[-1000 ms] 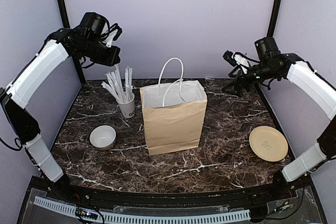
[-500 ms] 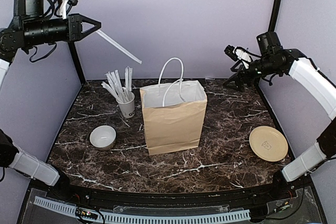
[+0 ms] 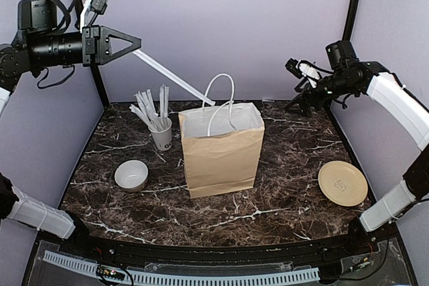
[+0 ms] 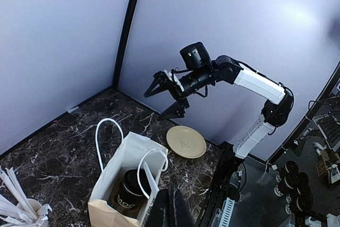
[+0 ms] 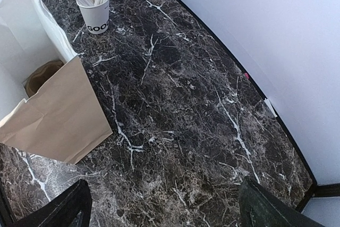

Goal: Pack the takeout coffee

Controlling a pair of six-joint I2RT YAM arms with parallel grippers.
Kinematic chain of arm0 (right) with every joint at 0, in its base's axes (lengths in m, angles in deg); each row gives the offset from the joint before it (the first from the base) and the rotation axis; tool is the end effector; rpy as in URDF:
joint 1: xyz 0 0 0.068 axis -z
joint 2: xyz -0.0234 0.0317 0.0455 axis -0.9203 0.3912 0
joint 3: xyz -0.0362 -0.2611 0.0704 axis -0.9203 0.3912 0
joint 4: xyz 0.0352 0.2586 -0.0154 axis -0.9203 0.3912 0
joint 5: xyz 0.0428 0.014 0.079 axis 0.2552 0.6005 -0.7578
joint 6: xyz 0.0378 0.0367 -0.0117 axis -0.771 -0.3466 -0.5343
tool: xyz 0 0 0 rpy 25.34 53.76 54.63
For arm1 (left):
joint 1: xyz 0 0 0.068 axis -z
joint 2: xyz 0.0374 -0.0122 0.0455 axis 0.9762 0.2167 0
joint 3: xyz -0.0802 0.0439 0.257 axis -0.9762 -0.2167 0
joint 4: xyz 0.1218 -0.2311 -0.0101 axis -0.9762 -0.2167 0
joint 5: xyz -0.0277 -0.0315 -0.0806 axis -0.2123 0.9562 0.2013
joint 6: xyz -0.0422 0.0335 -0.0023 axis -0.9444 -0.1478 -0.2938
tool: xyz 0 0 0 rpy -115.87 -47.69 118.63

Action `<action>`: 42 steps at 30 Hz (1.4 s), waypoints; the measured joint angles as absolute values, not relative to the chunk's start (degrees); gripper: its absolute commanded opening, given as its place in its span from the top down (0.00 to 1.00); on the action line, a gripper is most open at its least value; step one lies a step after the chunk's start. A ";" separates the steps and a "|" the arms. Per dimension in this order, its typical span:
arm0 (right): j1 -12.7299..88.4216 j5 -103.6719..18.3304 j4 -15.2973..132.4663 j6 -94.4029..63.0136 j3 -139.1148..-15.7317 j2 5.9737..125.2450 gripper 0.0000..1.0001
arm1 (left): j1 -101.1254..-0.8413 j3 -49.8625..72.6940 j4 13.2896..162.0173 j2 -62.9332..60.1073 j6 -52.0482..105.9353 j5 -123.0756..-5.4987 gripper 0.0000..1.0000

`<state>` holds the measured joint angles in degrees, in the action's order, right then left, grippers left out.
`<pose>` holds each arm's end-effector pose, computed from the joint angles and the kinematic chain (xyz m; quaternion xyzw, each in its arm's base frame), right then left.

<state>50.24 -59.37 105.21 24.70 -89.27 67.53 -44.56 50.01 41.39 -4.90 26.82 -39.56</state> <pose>0.2884 0.1020 0.3822 -0.4572 0.7747 0.1337 0.4159 0.1528 -0.1220 0.5551 0.3185 0.6614 -0.4394 0.5178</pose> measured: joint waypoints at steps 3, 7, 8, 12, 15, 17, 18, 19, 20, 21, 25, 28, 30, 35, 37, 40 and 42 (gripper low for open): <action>50.24 -59.11 105.30 24.88 -89.27 67.53 0.03 | -43.27 48.50 40.49 -4.86 26.73 -40.30 1.00; 50.24 -58.93 105.41 25.05 -89.27 67.51 0.03 | -41.58 45.07 39.60 -4.66 26.80 -42.05 1.00; 50.24 -58.91 105.41 25.10 -89.25 67.46 0.03 | -41.21 44.11 39.53 -4.40 26.82 -42.29 1.00; 50.24 -58.73 105.39 25.16 -88.90 67.09 0.03 | -40.16 40.87 39.60 -2.17 26.82 -43.25 1.00; 50.24 -58.73 105.32 25.18 -87.96 66.37 0.03 | -39.97 40.37 39.68 -0.18 26.80 -43.73 1.00; 50.24 -58.73 105.34 25.34 -87.52 66.13 0.03 | -39.97 40.37 39.77 0.76 26.82 -44.17 1.00; 50.24 -58.73 105.30 25.36 -87.26 66.02 0.03 | -39.97 40.37 39.84 1.20 26.82 -44.32 1.00; 50.24 -58.71 105.30 25.40 -87.00 65.91 0.02 | -39.97 40.37 39.95 1.61 26.84 -44.41 1.00; 50.24 -58.69 105.28 25.53 -86.80 65.83 0.03 | -39.94 40.37 40.12 2.12 26.86 -44.45 1.00; 50.24 -58.69 105.23 25.56 -86.63 65.80 0.02 | -39.88 40.37 40.32 2.64 26.86 -44.49 1.00; 50.24 -58.67 105.06 25.80 -85.75 65.65 0.03 | -38.72 40.32 41.56 5.64 26.86 -44.47 0.89; 50.24 -58.69 104.77 25.95 -85.16 65.63 0.02 | -36.82 40.21 43.29 8.54 27.02 -43.95 0.53; 50.24 -58.67 104.73 25.97 -84.97 65.63 0.02 | -35.07 40.21 44.58 10.51 27.74 -43.53 0.37; 50.26 -58.19 104.71 25.99 -84.92 65.59 0.01 | -31.33 41.55 45.02 13.99 30.80 -47.03 0.20; 50.44 -57.77 104.69 25.91 -84.92 65.41 0.01 | -31.11 43.03 44.47 14.09 32.55 -51.01 0.17; 51.57 -57.38 104.07 24.86 -84.92 64.80 0.01 | -31.68 45.48 44.36 13.33 35.50 -56.71 0.17; 53.41 -57.64 102.98 23.35 -84.94 64.16 0.01 | -32.25 46.27 44.36 12.15 36.94 -60.21 0.16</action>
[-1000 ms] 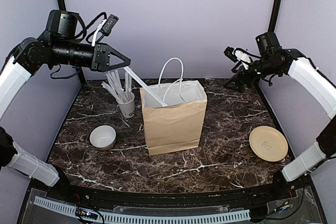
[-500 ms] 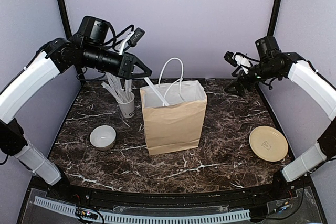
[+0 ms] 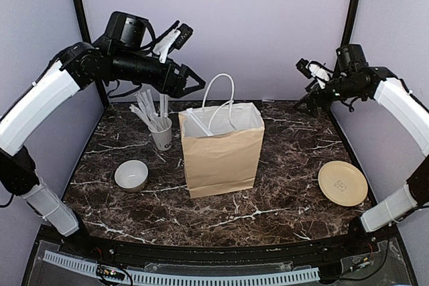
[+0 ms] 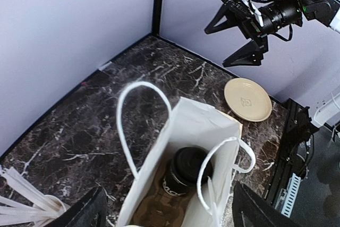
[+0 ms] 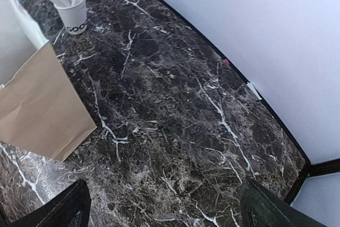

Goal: Pack the takeout coffee

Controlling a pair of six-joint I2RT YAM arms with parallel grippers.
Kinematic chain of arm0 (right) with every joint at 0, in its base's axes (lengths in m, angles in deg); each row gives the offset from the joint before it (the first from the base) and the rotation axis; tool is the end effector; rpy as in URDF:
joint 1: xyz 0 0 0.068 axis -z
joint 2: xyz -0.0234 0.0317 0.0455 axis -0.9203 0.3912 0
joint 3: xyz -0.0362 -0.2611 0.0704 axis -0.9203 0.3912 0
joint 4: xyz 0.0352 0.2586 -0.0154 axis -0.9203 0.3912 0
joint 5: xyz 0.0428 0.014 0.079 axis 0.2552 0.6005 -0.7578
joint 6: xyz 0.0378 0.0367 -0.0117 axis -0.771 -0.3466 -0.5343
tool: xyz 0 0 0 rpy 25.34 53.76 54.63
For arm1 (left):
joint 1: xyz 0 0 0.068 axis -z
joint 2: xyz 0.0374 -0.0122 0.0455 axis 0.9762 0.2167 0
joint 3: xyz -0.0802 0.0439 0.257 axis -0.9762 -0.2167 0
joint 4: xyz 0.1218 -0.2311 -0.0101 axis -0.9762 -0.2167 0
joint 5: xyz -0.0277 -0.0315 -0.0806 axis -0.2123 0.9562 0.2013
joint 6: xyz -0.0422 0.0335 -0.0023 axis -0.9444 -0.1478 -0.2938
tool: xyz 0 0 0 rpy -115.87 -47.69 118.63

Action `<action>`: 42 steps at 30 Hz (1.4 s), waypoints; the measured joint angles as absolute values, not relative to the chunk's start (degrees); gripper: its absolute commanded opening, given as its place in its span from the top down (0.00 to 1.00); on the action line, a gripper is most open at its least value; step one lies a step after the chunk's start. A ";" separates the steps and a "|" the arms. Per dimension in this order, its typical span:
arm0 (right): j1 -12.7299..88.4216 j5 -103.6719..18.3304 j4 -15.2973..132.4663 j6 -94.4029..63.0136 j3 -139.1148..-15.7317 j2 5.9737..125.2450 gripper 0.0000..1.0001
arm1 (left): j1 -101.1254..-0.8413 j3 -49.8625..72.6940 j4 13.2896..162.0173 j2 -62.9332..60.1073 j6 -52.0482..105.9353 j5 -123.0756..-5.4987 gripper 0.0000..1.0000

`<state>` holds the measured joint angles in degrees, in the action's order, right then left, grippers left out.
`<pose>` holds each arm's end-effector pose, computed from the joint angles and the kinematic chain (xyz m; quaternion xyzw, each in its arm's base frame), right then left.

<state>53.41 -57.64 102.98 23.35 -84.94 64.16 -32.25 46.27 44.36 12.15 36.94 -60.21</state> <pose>0.2820 0.0821 0.3773 -0.4220 0.7922 0.1110 0.4266 0.2267 -0.2392 0.4676 0.3634 0.7482 -0.3000 0.4670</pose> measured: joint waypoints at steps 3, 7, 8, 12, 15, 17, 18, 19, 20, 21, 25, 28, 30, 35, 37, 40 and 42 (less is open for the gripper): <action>56.08 -58.32 101.56 21.14 -85.18 63.81 0.01 | -33.23 46.84 44.34 10.29 38.03 -62.70 0.17; 57.83 -58.76 99.99 19.52 -85.23 63.81 0.01 | -34.11 43.97 44.69 6.40 39.50 -59.71 0.20; 57.85 -58.89 99.66 19.44 -85.16 63.77 0.01 | -34.15 41.70 45.19 4.76 39.82 -58.11 0.20; 57.85 -59.72 98.48 19.46 -84.35 63.51 0.01 | -33.91 34.60 45.65 1.05 39.85 -54.88 0.21; 57.85 -60.66 98.30 19.48 -84.24 63.53 0.01 | -33.87 32.15 46.22 1.68 39.58 -53.89 0.26; 57.85 -61.14 98.28 19.48 -84.24 63.53 0.01 | -33.87 31.41 46.74 2.75 39.21 -52.67 0.30; 57.85 -61.31 98.28 19.48 -84.24 63.57 0.02 | -33.89 31.21 47.16 3.43 39.17 -51.82 0.32; 57.85 -61.42 98.26 19.50 -84.24 63.60 0.01 | -33.87 31.10 47.51 3.87 39.06 -51.16 0.38; 57.85 -61.44 98.28 19.50 -84.24 63.60 0.02 | -33.87 31.06 47.84 4.37 38.97 -50.27 0.43; 57.85 -61.51 98.26 19.52 -84.24 63.60 0.01 | -33.87 31.06 48.16 4.83 38.86 -49.35 0.53; 57.85 -61.64 98.11 19.57 -83.83 63.60 0.02 | -33.87 31.52 48.53 6.36 38.45 -46.07 0.82; 57.85 -61.62 98.02 19.74 -83.09 63.60 0.01 | -33.87 33.99 47.60 8.46 38.88 -44.06 0.99; 57.85 -61.58 98.02 19.96 -82.74 63.60 0.01 | -33.87 35.93 46.33 9.53 38.91 -43.58 1.00; 57.85 -61.58 97.85 20.57 -82.61 63.60 0.01 | -33.87 40.80 42.28 9.79 39.12 -43.34 1.00; 57.85 -61.58 97.85 20.62 -82.61 63.60 0.01 | -33.87 43.62 40.73 9.68 39.19 -43.45 1.00; 57.85 -61.62 97.78 20.62 -82.61 63.64 0.01 | -33.87 48.72 38.52 9.31 39.12 -44.01 1.00; 57.85 -61.62 97.60 20.59 -82.61 63.81 0.01 | -33.87 52.02 37.52 8.50 38.84 -44.69 1.00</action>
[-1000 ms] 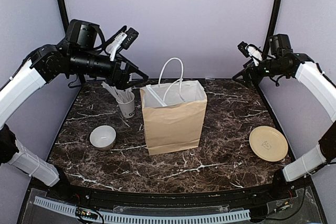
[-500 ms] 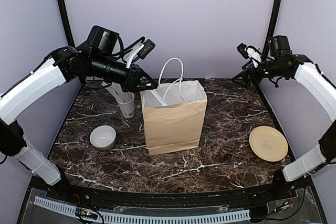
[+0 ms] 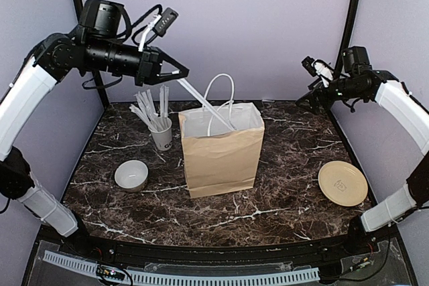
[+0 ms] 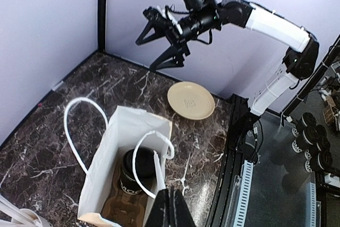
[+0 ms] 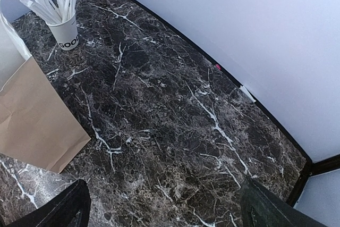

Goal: Pack the takeout coffee

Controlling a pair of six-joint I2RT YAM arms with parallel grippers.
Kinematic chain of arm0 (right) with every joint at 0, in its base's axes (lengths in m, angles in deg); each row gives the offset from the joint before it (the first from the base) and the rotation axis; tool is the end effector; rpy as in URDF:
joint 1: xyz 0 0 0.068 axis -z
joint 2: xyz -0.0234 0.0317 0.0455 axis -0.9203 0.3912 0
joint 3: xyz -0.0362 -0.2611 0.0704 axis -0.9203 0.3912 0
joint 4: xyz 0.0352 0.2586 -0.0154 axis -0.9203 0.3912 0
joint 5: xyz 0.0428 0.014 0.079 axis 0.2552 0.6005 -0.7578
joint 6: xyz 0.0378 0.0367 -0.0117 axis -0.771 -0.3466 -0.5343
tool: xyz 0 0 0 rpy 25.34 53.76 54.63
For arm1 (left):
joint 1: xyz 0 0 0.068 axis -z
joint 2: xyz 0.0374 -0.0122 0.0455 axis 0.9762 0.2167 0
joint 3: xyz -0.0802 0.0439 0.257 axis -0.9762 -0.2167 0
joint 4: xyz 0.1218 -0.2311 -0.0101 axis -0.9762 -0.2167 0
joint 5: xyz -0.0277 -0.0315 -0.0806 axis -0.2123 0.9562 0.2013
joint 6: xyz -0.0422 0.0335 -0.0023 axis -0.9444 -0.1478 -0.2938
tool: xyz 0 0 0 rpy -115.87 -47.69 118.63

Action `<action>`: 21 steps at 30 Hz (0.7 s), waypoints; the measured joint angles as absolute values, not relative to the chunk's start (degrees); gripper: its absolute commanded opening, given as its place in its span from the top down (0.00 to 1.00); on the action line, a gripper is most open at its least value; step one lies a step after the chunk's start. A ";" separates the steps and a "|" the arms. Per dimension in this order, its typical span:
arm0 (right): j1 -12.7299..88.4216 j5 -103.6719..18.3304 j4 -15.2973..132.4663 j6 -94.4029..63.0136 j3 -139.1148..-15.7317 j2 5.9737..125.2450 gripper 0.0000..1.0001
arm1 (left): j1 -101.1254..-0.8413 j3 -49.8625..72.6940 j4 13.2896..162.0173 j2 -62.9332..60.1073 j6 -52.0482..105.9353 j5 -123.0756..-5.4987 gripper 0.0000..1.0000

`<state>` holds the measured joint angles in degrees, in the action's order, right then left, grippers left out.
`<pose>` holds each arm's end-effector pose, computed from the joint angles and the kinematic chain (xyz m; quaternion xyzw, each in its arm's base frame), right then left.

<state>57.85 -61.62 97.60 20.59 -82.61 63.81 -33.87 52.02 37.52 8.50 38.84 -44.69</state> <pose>0.2912 0.0629 0.3742 -0.3842 0.7925 0.1283 0.4559 0.1962 -0.2098 0.5057 0.4256 0.6886 -0.3879 0.4407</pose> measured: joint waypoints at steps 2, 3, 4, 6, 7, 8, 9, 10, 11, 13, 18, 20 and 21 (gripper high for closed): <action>57.85 -61.60 97.17 20.55 -82.61 64.10 0.01 | -33.87 54.88 36.34 7.25 38.21 -45.46 1.00; 57.85 -61.60 96.99 20.55 -82.61 64.30 0.01 | -33.87 56.24 35.66 6.36 37.86 -45.89 1.00; 57.85 -61.60 96.91 20.53 -82.61 64.49 0.01 | -33.87 57.20 35.31 5.16 37.64 -46.66 1.00; 57.85 -61.62 96.84 20.51 -82.61 64.86 0.01 | -33.87 58.16 34.52 2.38 37.33 -48.41 1.00; 57.85 -61.71 96.82 20.46 -82.63 65.10 0.01 | -33.87 58.40 34.07 0.70 37.22 -49.65 1.00; 57.85 -61.86 96.86 20.40 -82.67 65.39 0.02 | -33.87 58.57 33.61 -1.03 37.16 -50.90 1.00; 57.85 -62.06 96.91 20.35 -82.78 65.72 0.01 | -33.87 58.77 32.91 -2.71 37.00 -52.28 1.00; 57.85 -62.23 96.97 20.35 -82.93 66.09 0.01 | -33.87 58.84 32.47 -4.35 36.87 -53.59 1.00; 57.85 -62.36 97.10 20.33 -83.28 66.52 0.01 | -33.87 58.79 32.10 -5.53 36.74 -54.55 1.00; 57.85 -62.71 97.10 20.29 -84.11 67.44 0.01 | -33.87 57.46 31.90 -8.07 36.35 -56.98 1.00; 57.85 -63.96 97.21 19.89 -85.05 68.34 0.01 | -33.87 51.01 32.03 -9.66 35.76 -58.96 1.00; 57.85 -64.18 97.39 19.85 -85.05 68.32 0.02 | -33.87 48.76 32.21 -6.93 35.69 -58.99 1.00; 57.85 -64.20 97.45 19.85 -85.05 68.32 0.01 | -33.87 47.84 32.36 -5.84 35.67 -58.79 1.00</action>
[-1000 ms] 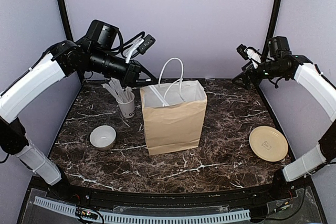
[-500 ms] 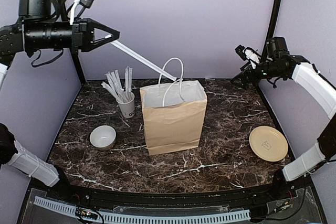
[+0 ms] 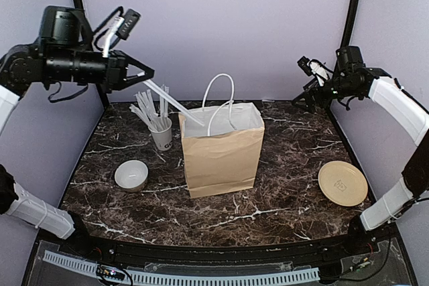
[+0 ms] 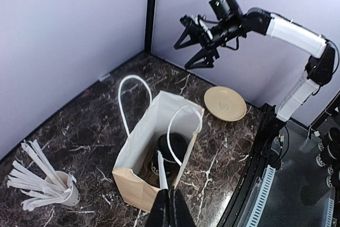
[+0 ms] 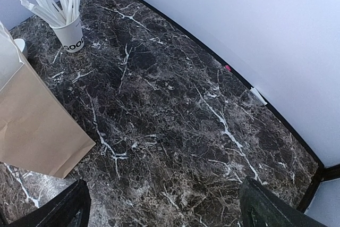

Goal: Pack the takeout coffee

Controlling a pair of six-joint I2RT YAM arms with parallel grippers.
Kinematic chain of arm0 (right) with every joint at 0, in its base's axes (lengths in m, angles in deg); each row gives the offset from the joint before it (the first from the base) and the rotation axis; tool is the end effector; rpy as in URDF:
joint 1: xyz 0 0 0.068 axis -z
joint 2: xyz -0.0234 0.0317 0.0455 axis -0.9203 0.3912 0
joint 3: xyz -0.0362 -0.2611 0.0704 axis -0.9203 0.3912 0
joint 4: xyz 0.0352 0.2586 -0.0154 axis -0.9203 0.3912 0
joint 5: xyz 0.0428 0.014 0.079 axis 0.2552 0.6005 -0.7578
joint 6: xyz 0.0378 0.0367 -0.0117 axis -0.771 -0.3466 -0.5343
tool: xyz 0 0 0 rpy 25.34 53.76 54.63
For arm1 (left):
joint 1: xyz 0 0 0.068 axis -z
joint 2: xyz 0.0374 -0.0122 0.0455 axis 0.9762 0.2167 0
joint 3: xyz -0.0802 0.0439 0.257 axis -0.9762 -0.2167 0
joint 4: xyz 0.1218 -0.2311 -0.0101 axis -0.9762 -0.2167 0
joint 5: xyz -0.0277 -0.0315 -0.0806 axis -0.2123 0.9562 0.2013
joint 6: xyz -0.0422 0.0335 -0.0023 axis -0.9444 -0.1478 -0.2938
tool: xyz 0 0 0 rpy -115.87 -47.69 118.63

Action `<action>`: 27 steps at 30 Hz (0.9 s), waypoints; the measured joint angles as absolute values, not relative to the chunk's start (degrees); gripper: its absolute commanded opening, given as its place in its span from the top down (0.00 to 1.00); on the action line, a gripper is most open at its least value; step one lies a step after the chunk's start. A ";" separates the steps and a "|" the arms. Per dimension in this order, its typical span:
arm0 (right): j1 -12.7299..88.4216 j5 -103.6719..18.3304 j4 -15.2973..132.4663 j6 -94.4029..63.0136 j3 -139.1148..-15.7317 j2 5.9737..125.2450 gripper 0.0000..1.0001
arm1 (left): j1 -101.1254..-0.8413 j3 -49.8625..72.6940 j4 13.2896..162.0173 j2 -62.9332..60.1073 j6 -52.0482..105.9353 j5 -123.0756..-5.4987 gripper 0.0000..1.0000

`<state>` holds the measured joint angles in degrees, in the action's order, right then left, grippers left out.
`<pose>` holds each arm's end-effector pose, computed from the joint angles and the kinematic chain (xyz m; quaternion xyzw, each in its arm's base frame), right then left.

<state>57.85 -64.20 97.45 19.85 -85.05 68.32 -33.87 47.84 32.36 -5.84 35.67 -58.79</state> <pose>0.3107 0.0674 0.3661 -0.3852 0.7951 0.1553 0.4419 0.1360 -0.1412 0.5309 0.3433 0.7159 -0.3246 0.5141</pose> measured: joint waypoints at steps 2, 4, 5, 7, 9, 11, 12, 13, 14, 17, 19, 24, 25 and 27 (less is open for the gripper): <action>57.85 -64.20 97.45 19.87 -85.03 68.32 0.01 | -33.87 45.26 33.34 -1.95 35.52 -58.16 1.00; 57.85 -64.18 97.36 19.89 -84.90 68.21 0.01 | -33.87 43.62 33.56 2.12 35.43 -57.83 1.00; 57.85 -64.15 97.30 19.92 -84.66 68.08 0.01 | -33.87 43.14 33.65 3.58 35.41 -57.78 1.00; 57.85 -64.13 97.26 19.94 -83.87 67.60 0.01 | -33.87 42.31 33.93 6.40 35.36 -57.74 0.90; 57.85 -64.04 97.32 19.98 -83.24 67.16 0.01 | -33.87 41.90 34.46 8.28 35.28 -57.39 0.68; 57.85 -63.83 97.41 20.05 -83.11 66.96 0.01 | -33.87 41.92 35.01 9.68 35.26 -56.84 0.55; 57.85 -63.70 97.41 20.18 -83.09 66.90 0.02 | -33.87 41.94 35.27 10.23 35.32 -56.58 0.47; 57.85 -63.63 97.41 20.22 -83.09 66.81 0.01 | -33.87 41.94 35.62 10.60 35.36 -56.39 0.43; 57.85 -63.59 97.43 20.38 -83.09 66.72 0.01 | -33.87 41.94 36.32 11.03 35.50 -56.01 0.38; 57.85 -63.52 97.41 20.40 -83.11 66.59 0.01 | -33.87 41.94 38.87 11.73 35.63 -55.23 0.31; 57.85 -63.50 97.41 20.35 -83.11 66.59 0.01 | -33.87 41.94 40.58 11.65 35.96 -55.51 0.27; 58.00 -62.21 96.66 17.51 -83.11 66.46 0.01 | -33.93 40.74 45.54 9.46 38.29 -62.05 0.10; 58.26 -61.84 96.18 16.18 -83.15 66.39 0.01 | -34.04 39.54 46.55 8.22 38.86 -64.89 0.08; 58.96 -61.33 95.64 13.58 -83.92 66.37 0.01 | -34.98 36.98 48.34 5.46 39.89 -69.96 0.06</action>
<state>58.96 -61.33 95.64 13.58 -83.92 66.37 -34.98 36.98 48.34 5.46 39.89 -69.96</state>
